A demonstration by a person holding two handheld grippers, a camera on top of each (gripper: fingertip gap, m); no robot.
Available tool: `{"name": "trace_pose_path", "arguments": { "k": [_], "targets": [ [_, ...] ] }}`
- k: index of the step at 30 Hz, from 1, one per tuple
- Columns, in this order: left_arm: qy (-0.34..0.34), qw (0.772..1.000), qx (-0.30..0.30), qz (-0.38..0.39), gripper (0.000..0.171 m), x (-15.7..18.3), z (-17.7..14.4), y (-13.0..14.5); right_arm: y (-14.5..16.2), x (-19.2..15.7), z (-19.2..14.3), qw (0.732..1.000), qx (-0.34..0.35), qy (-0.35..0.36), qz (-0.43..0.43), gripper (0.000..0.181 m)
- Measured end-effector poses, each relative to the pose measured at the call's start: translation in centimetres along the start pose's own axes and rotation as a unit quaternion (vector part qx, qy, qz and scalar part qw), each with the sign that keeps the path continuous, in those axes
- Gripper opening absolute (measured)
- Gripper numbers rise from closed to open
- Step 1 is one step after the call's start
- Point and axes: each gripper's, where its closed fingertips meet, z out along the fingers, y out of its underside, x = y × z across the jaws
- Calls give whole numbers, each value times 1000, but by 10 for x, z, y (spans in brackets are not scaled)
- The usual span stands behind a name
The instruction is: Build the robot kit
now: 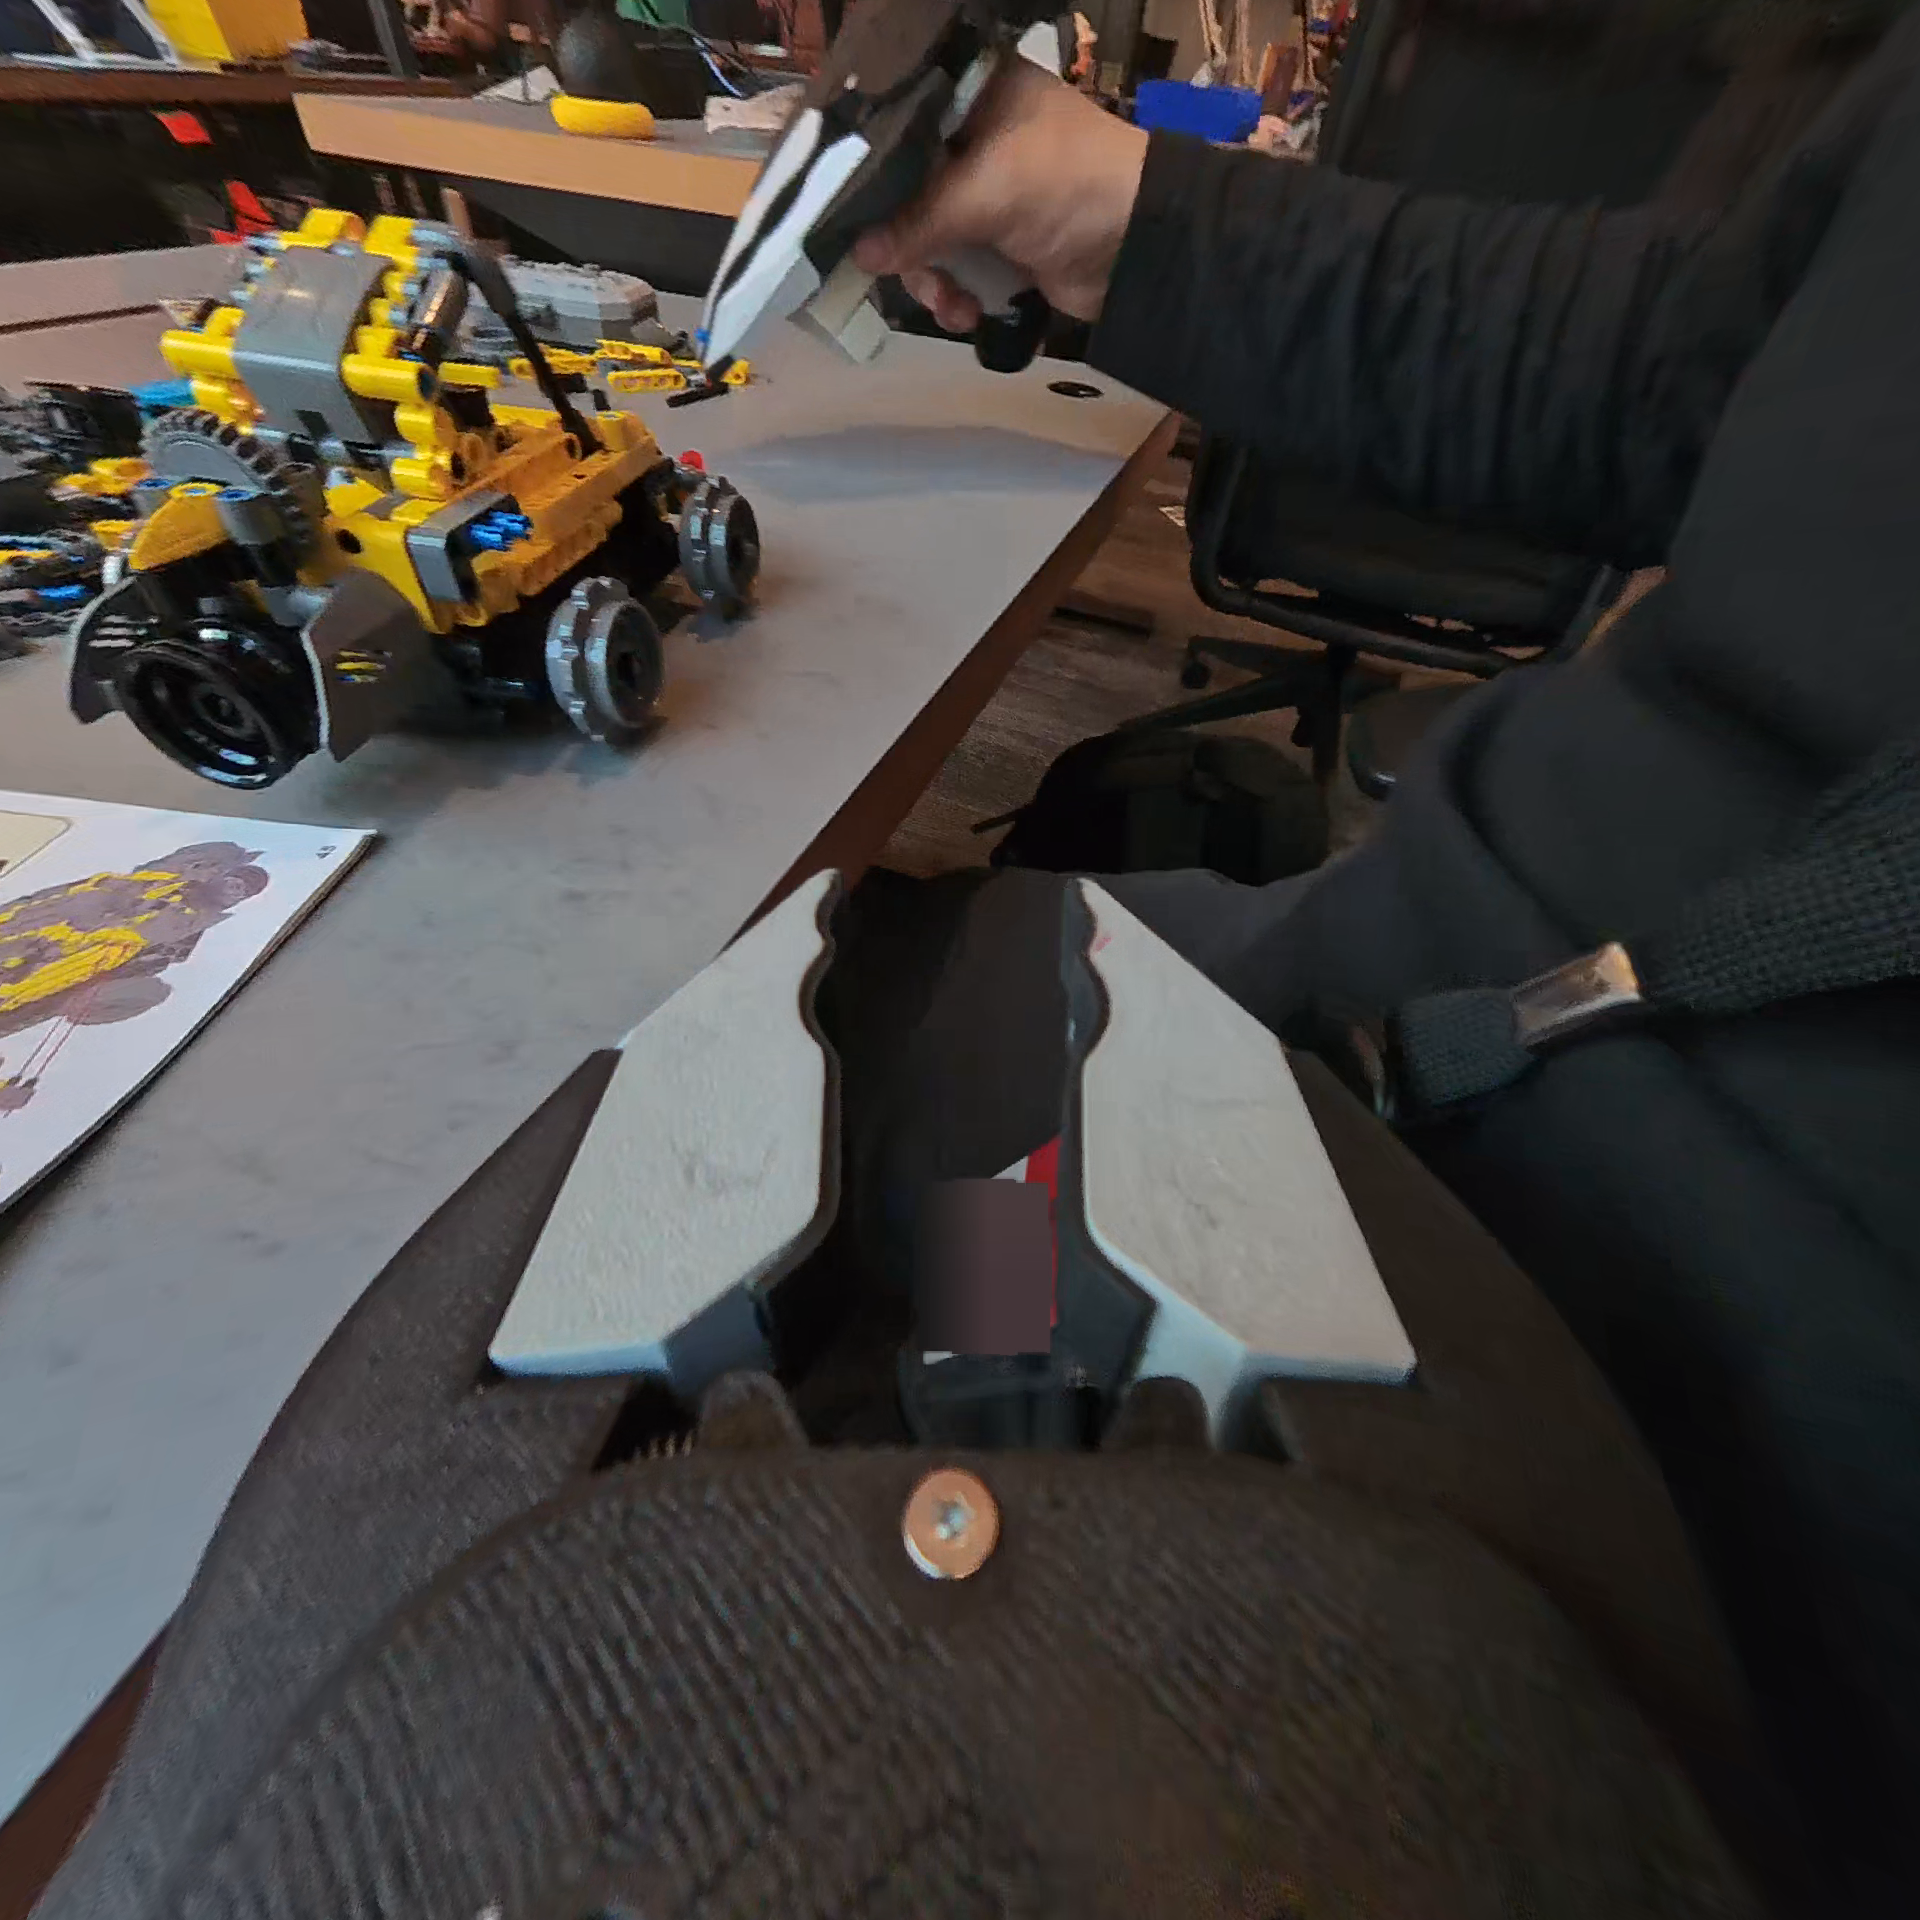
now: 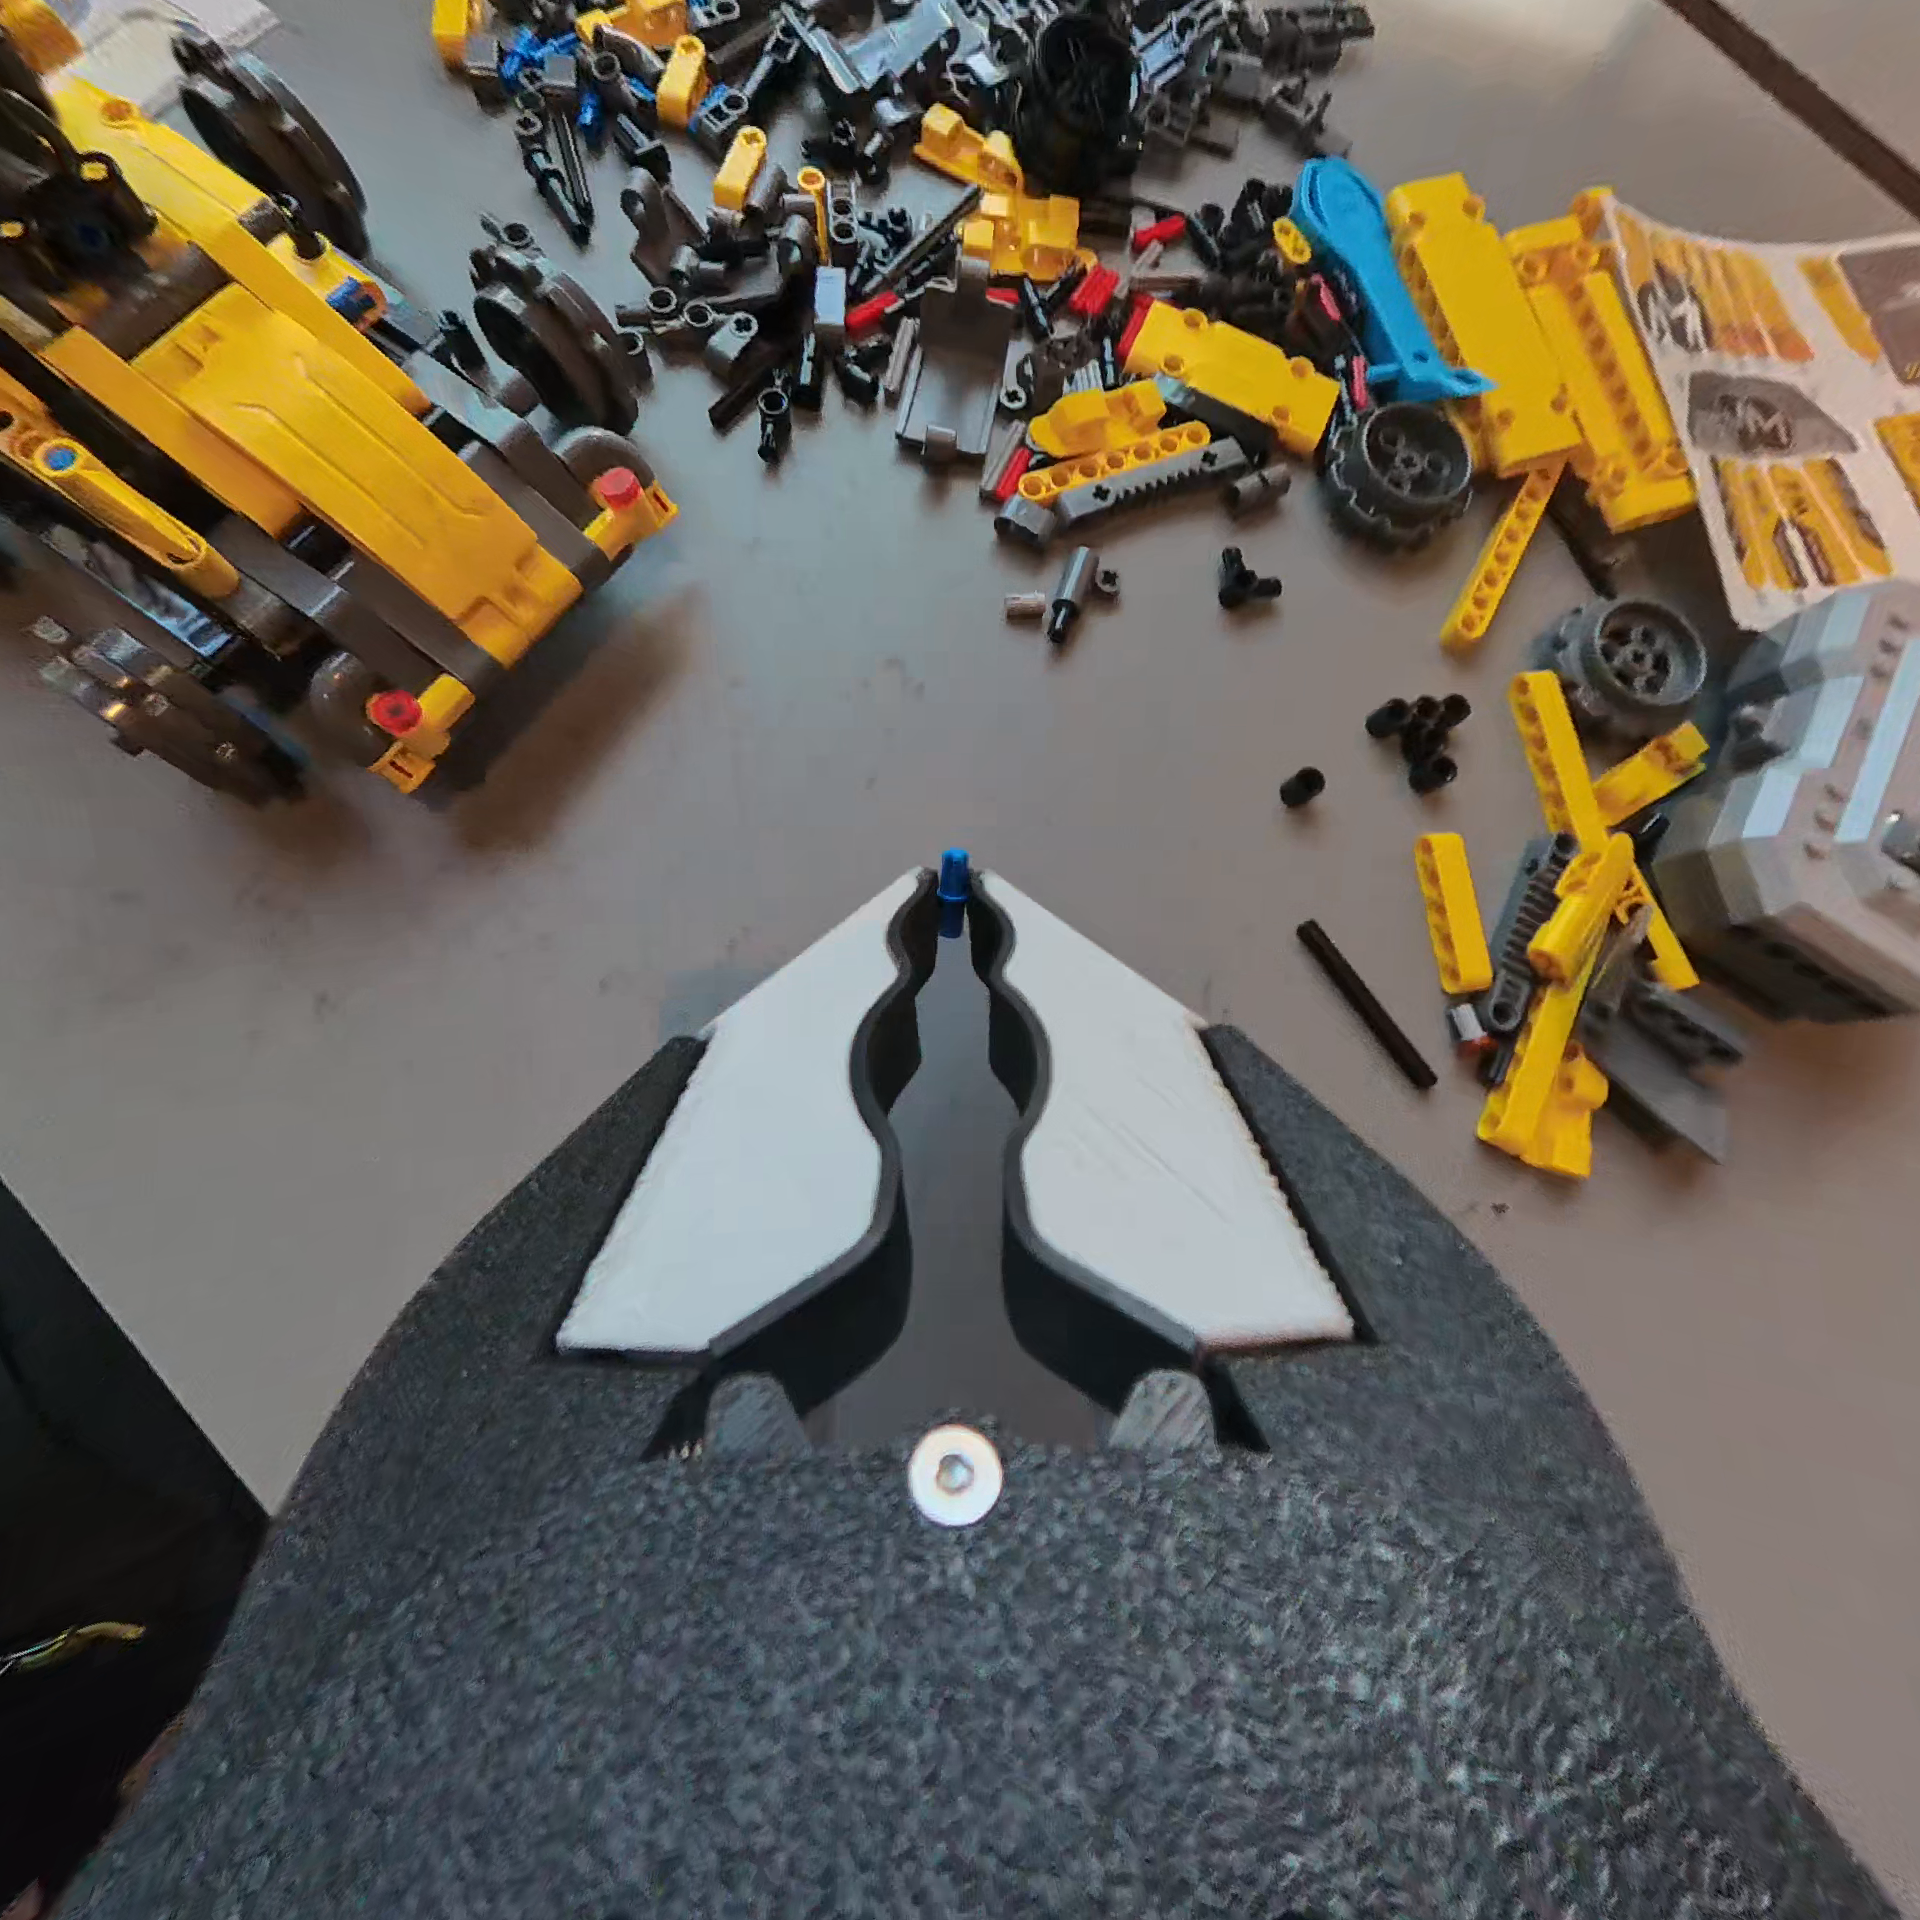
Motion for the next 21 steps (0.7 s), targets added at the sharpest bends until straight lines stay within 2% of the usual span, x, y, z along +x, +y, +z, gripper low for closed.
{"name": "trace_pose_path", "arguments": {
  "k": [3,9,16,21],
  "targets": [
    [12,1000,-7,15,39,0,-2,1,9,4,5,999,-37,5,10,5],
    [12,1000,-15,-2,39,-6,-6,11,29,3,19,994,-107,20,2,6],
    [18,999,-34,-5,40,-5,-2,20,25,2,22,996,-83,16,23,6],
    [8,999,-48,2,40,-9,0,26,20,1,18,998,-63,9,26,14]
  ]
}}
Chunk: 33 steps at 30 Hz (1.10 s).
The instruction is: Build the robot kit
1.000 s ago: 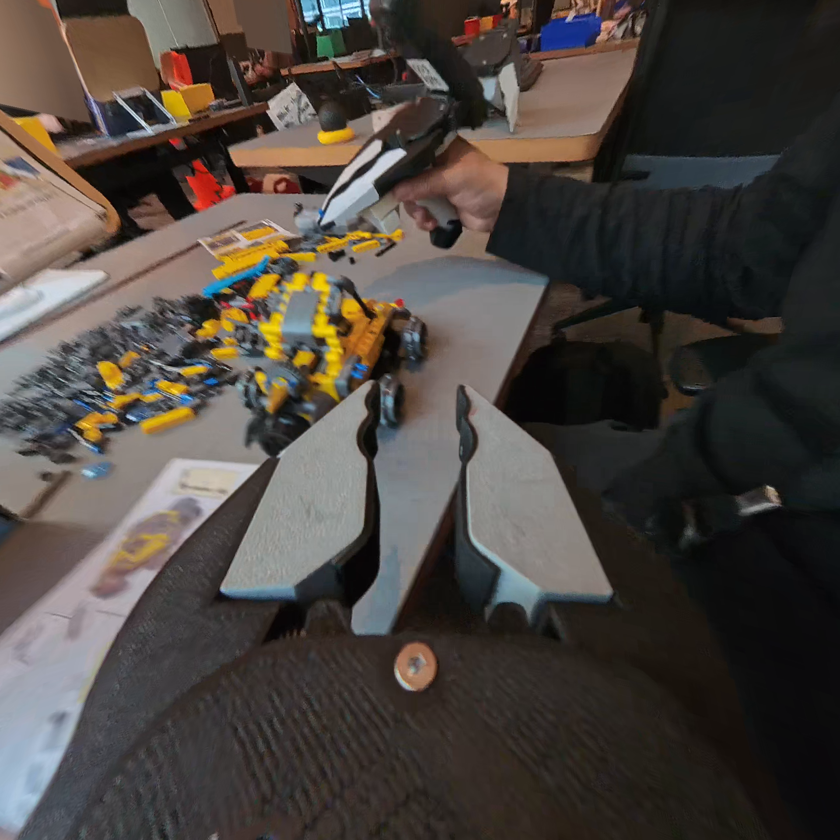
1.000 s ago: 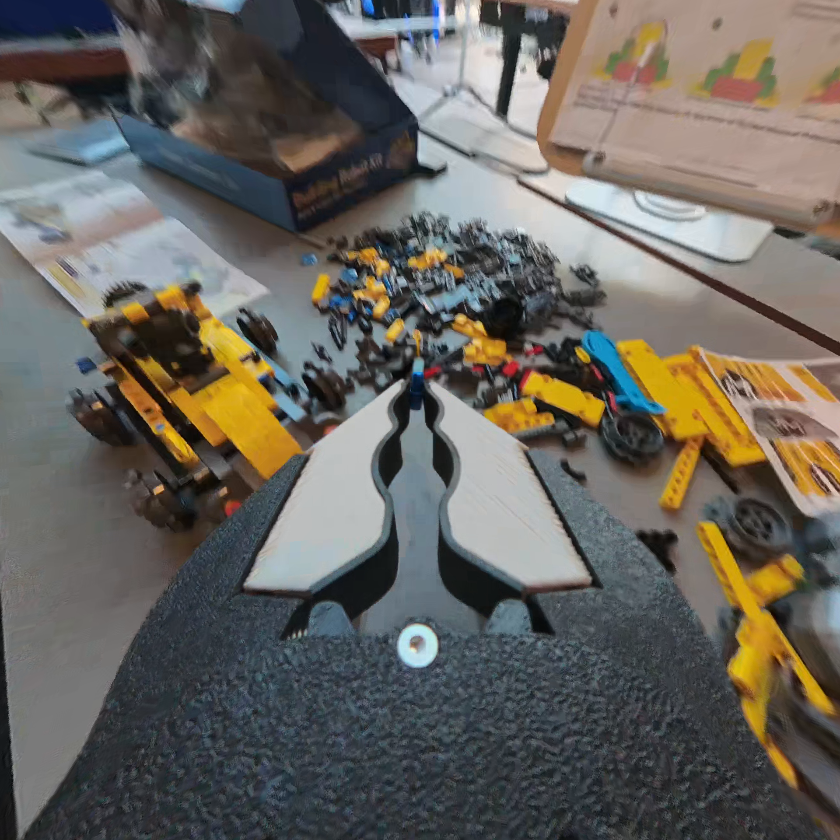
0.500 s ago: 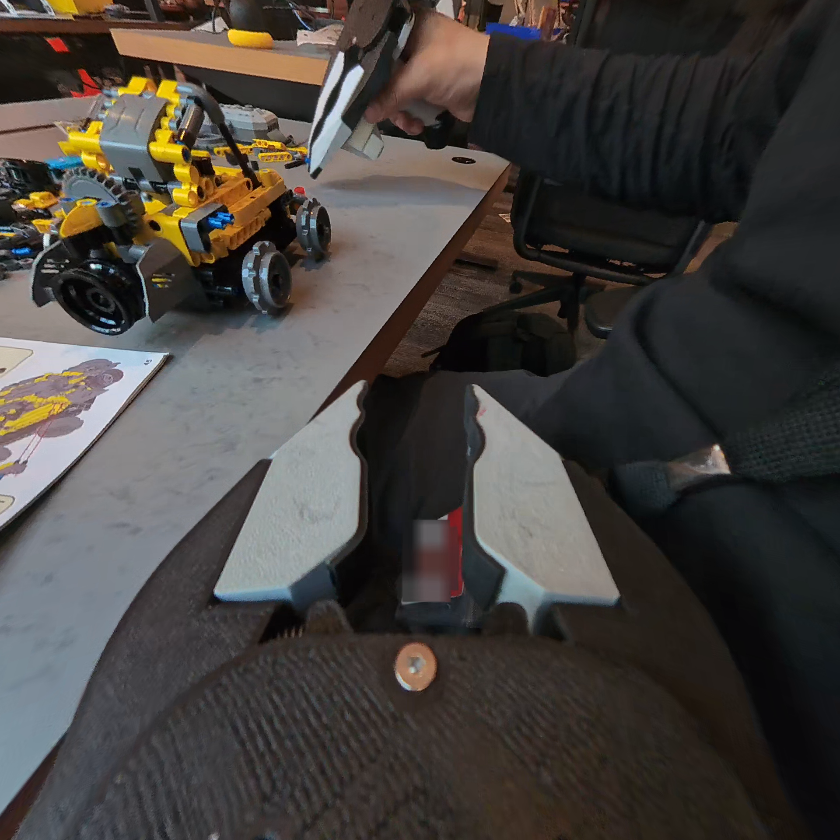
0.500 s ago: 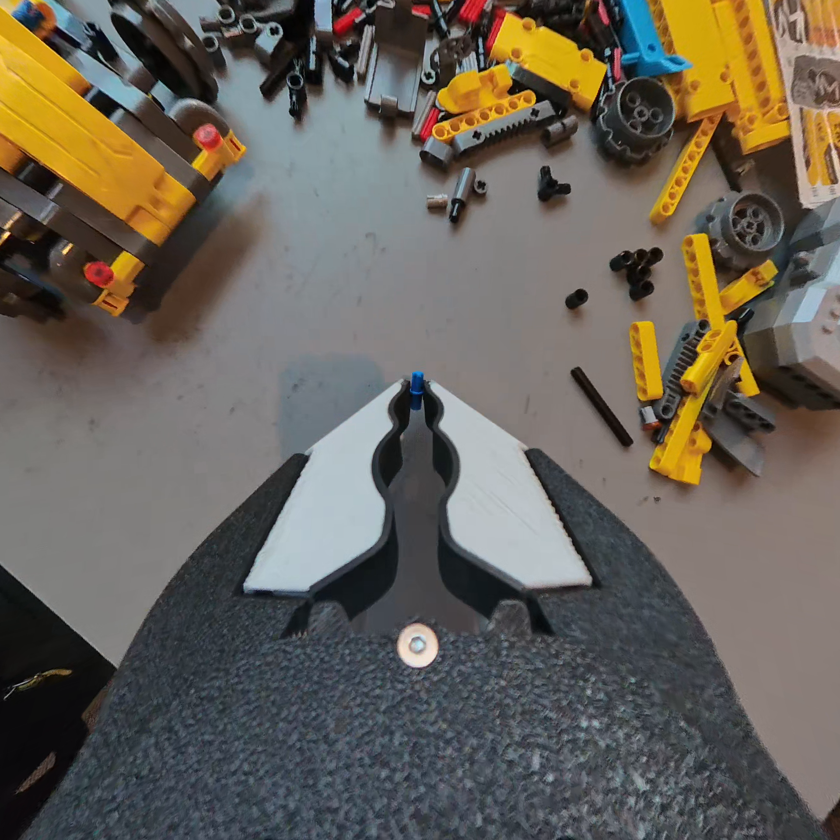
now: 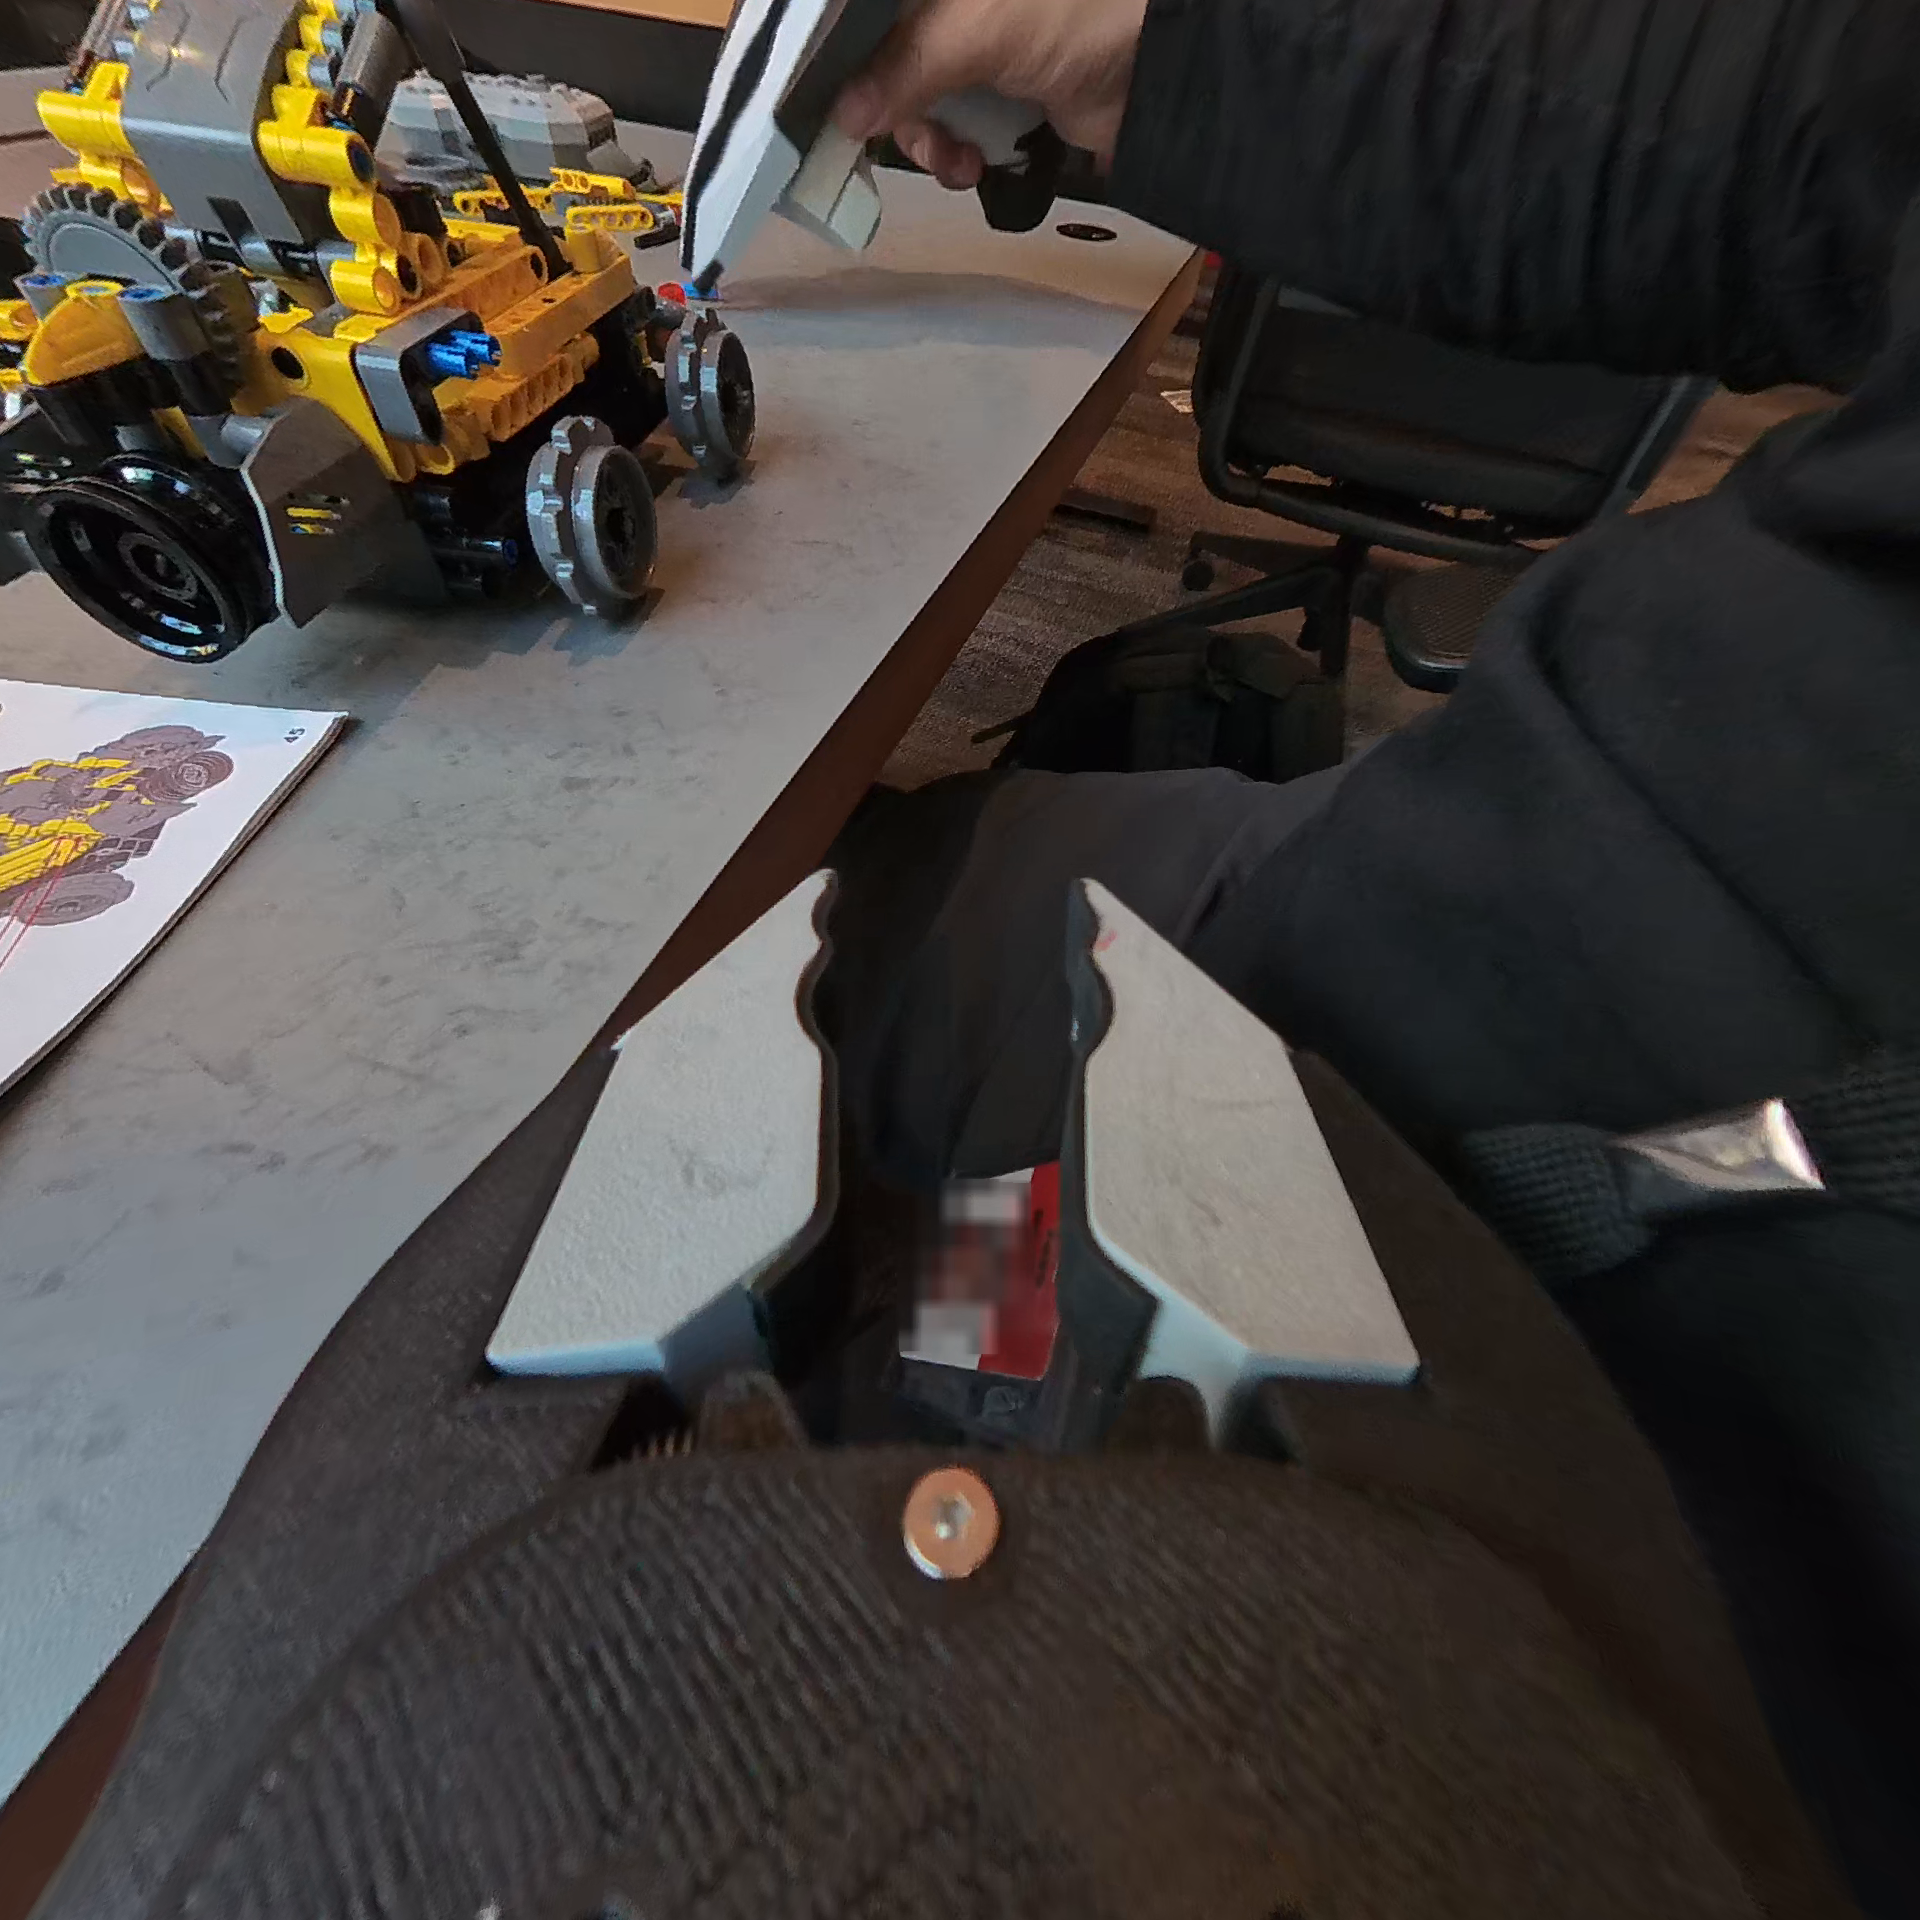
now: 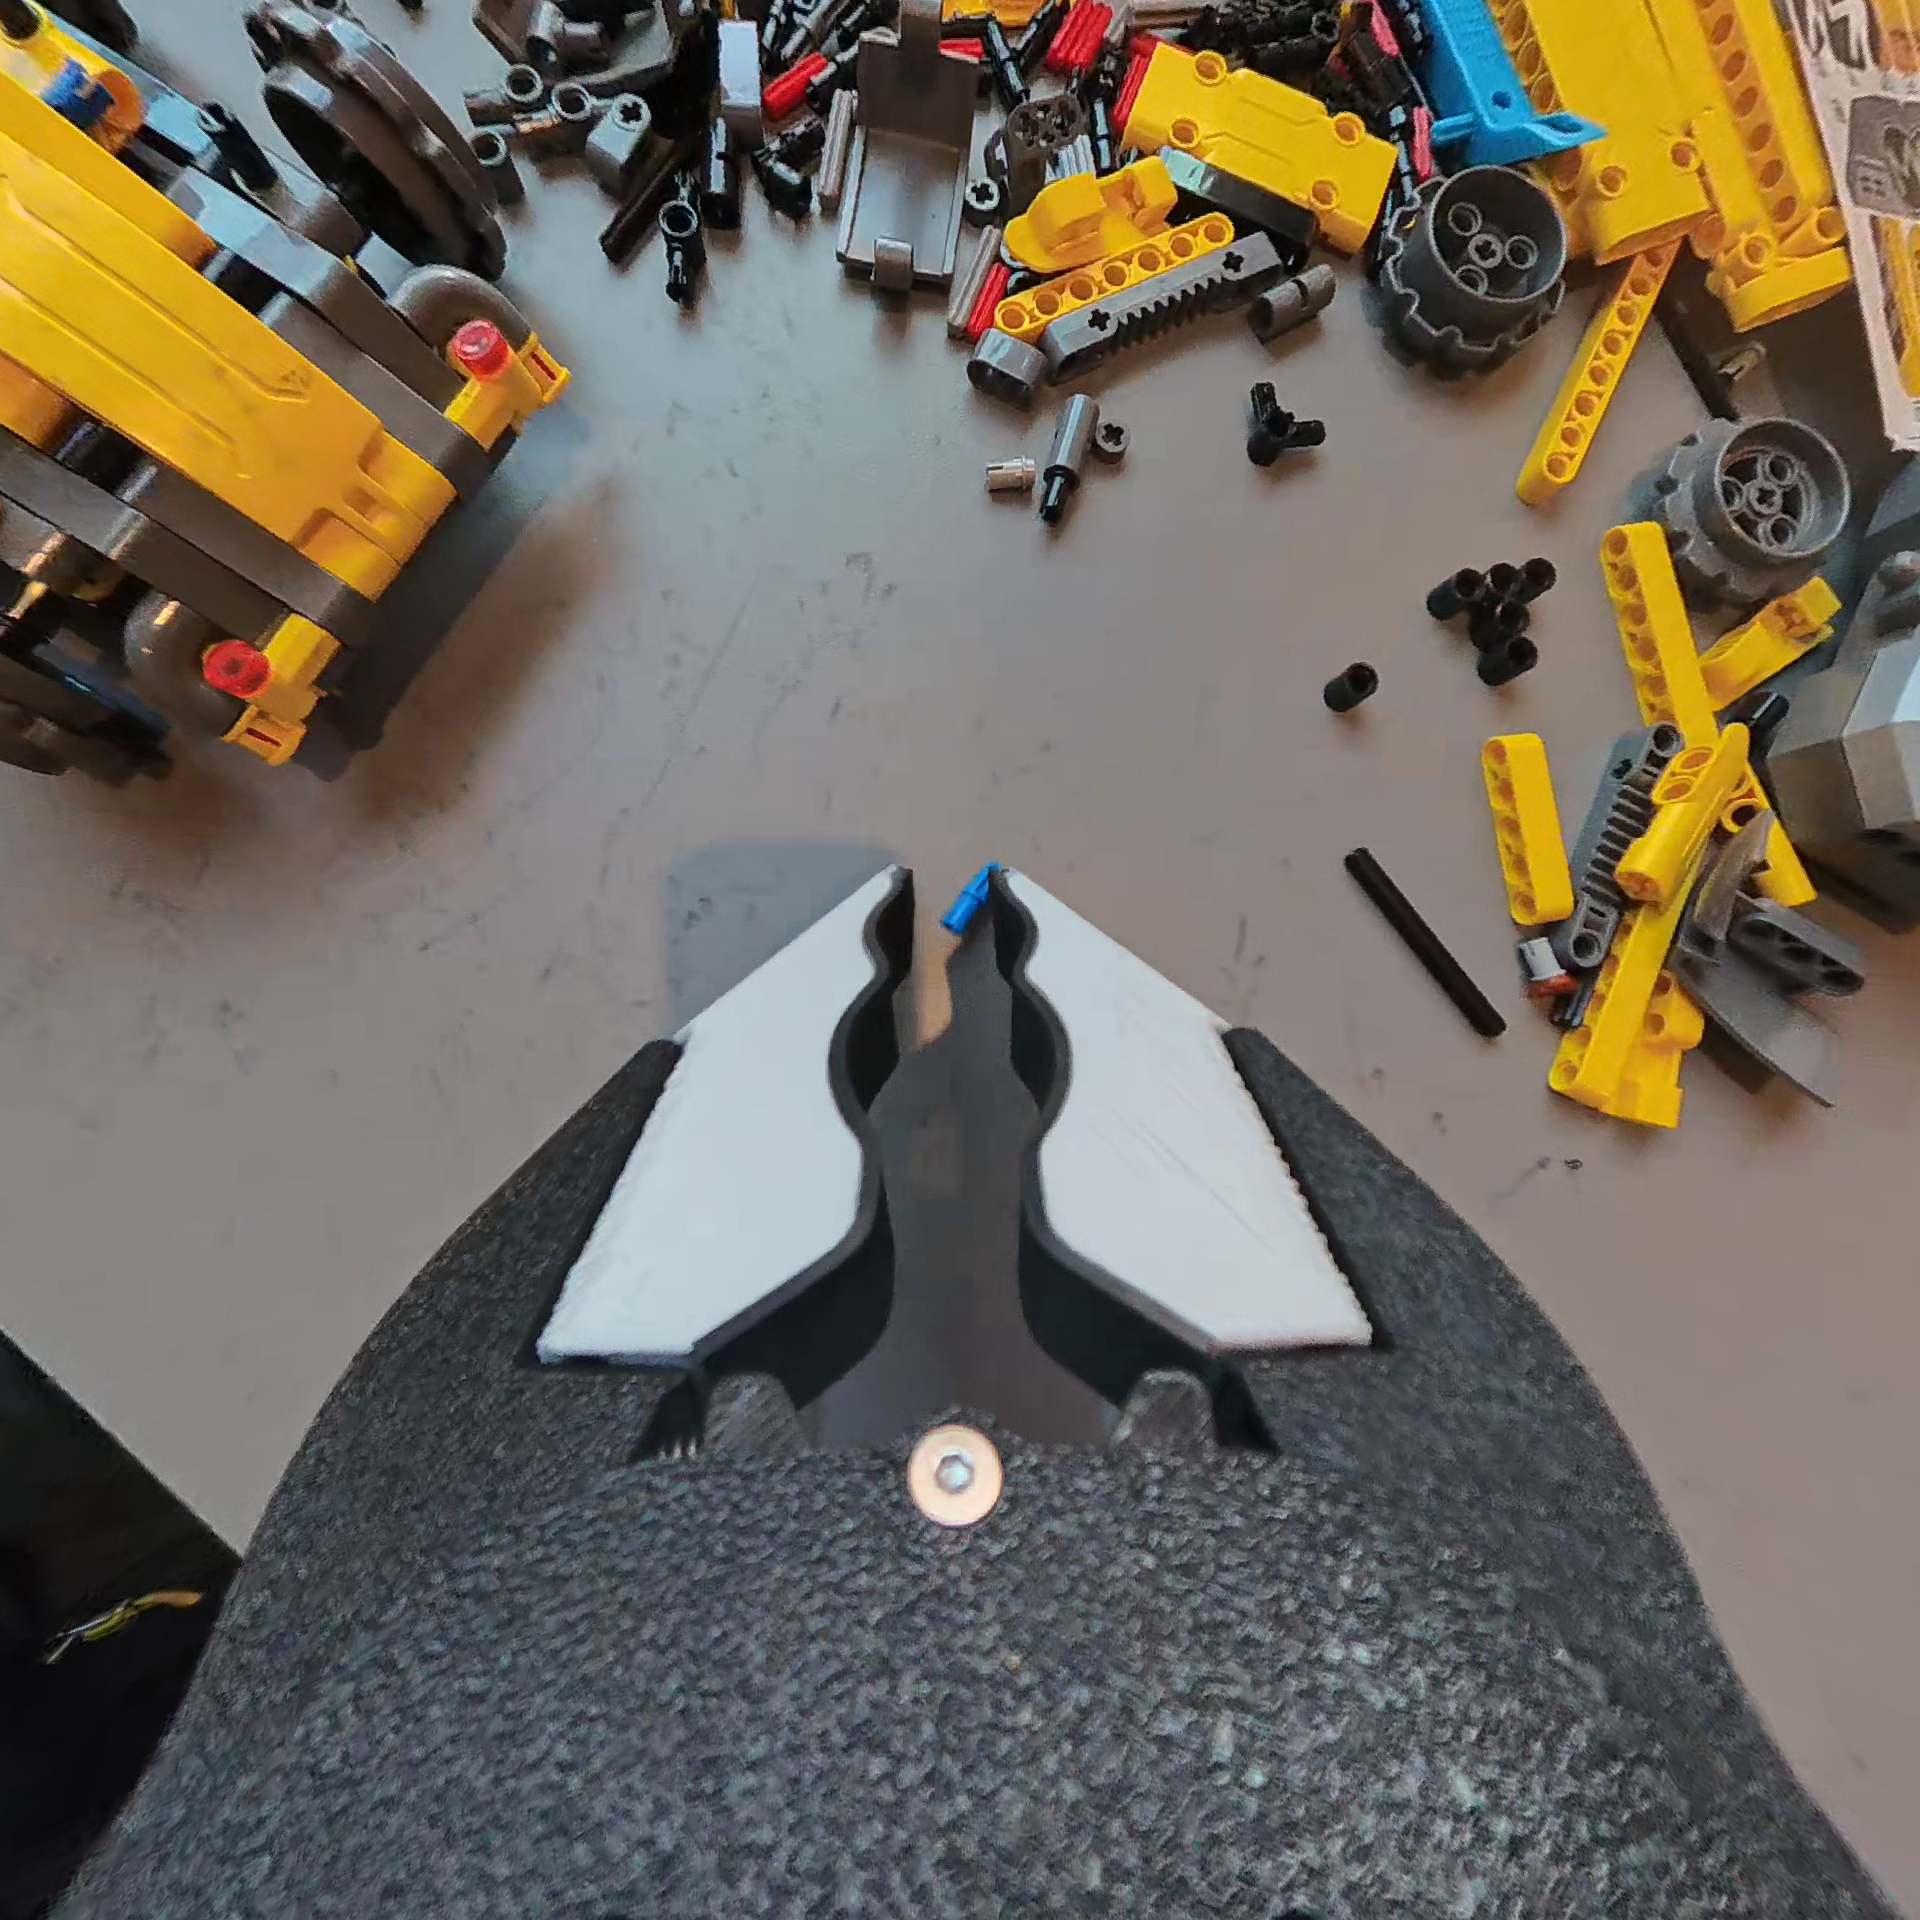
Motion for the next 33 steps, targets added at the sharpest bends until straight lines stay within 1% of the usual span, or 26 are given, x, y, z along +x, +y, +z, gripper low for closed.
{"name": "trace_pose_path", "arguments": {
  "k": [3,6,11,14,18,23,26,30,33],
  "targets": [
    [0,1000,-3,1,40,1,0,1,-8,-2,-9,999,29,-17,17,15],
    [-5,1000,-3,6,39,-1,0,1,-24,2,-29,995,87,-28,46,15],
    [-2,1000,-7,-3,39,-1,5,4,-47,30,-78,973,212,16,92,15],
    [-4,1000,-12,8,39,0,6,6,-46,39,-92,959,254,16,127,14],
    [-11,1000,-21,20,38,-2,8,11,-34,47,-85,959,243,34,141,14],
    [-12,1000,-25,14,37,-4,10,15,-19,48,-68,960,227,32,161,12],
    [-15,999,-29,11,37,-6,11,18,-3,47,-51,966,196,31,167,12],
    [-14,999,-30,3,37,-7,13,20,9,29,-30,974,150,-17,166,19],
    [-9,999,-32,-4,36,-6,15,22,13,23,-16,985,105,-16,135,21]
  ]
}}
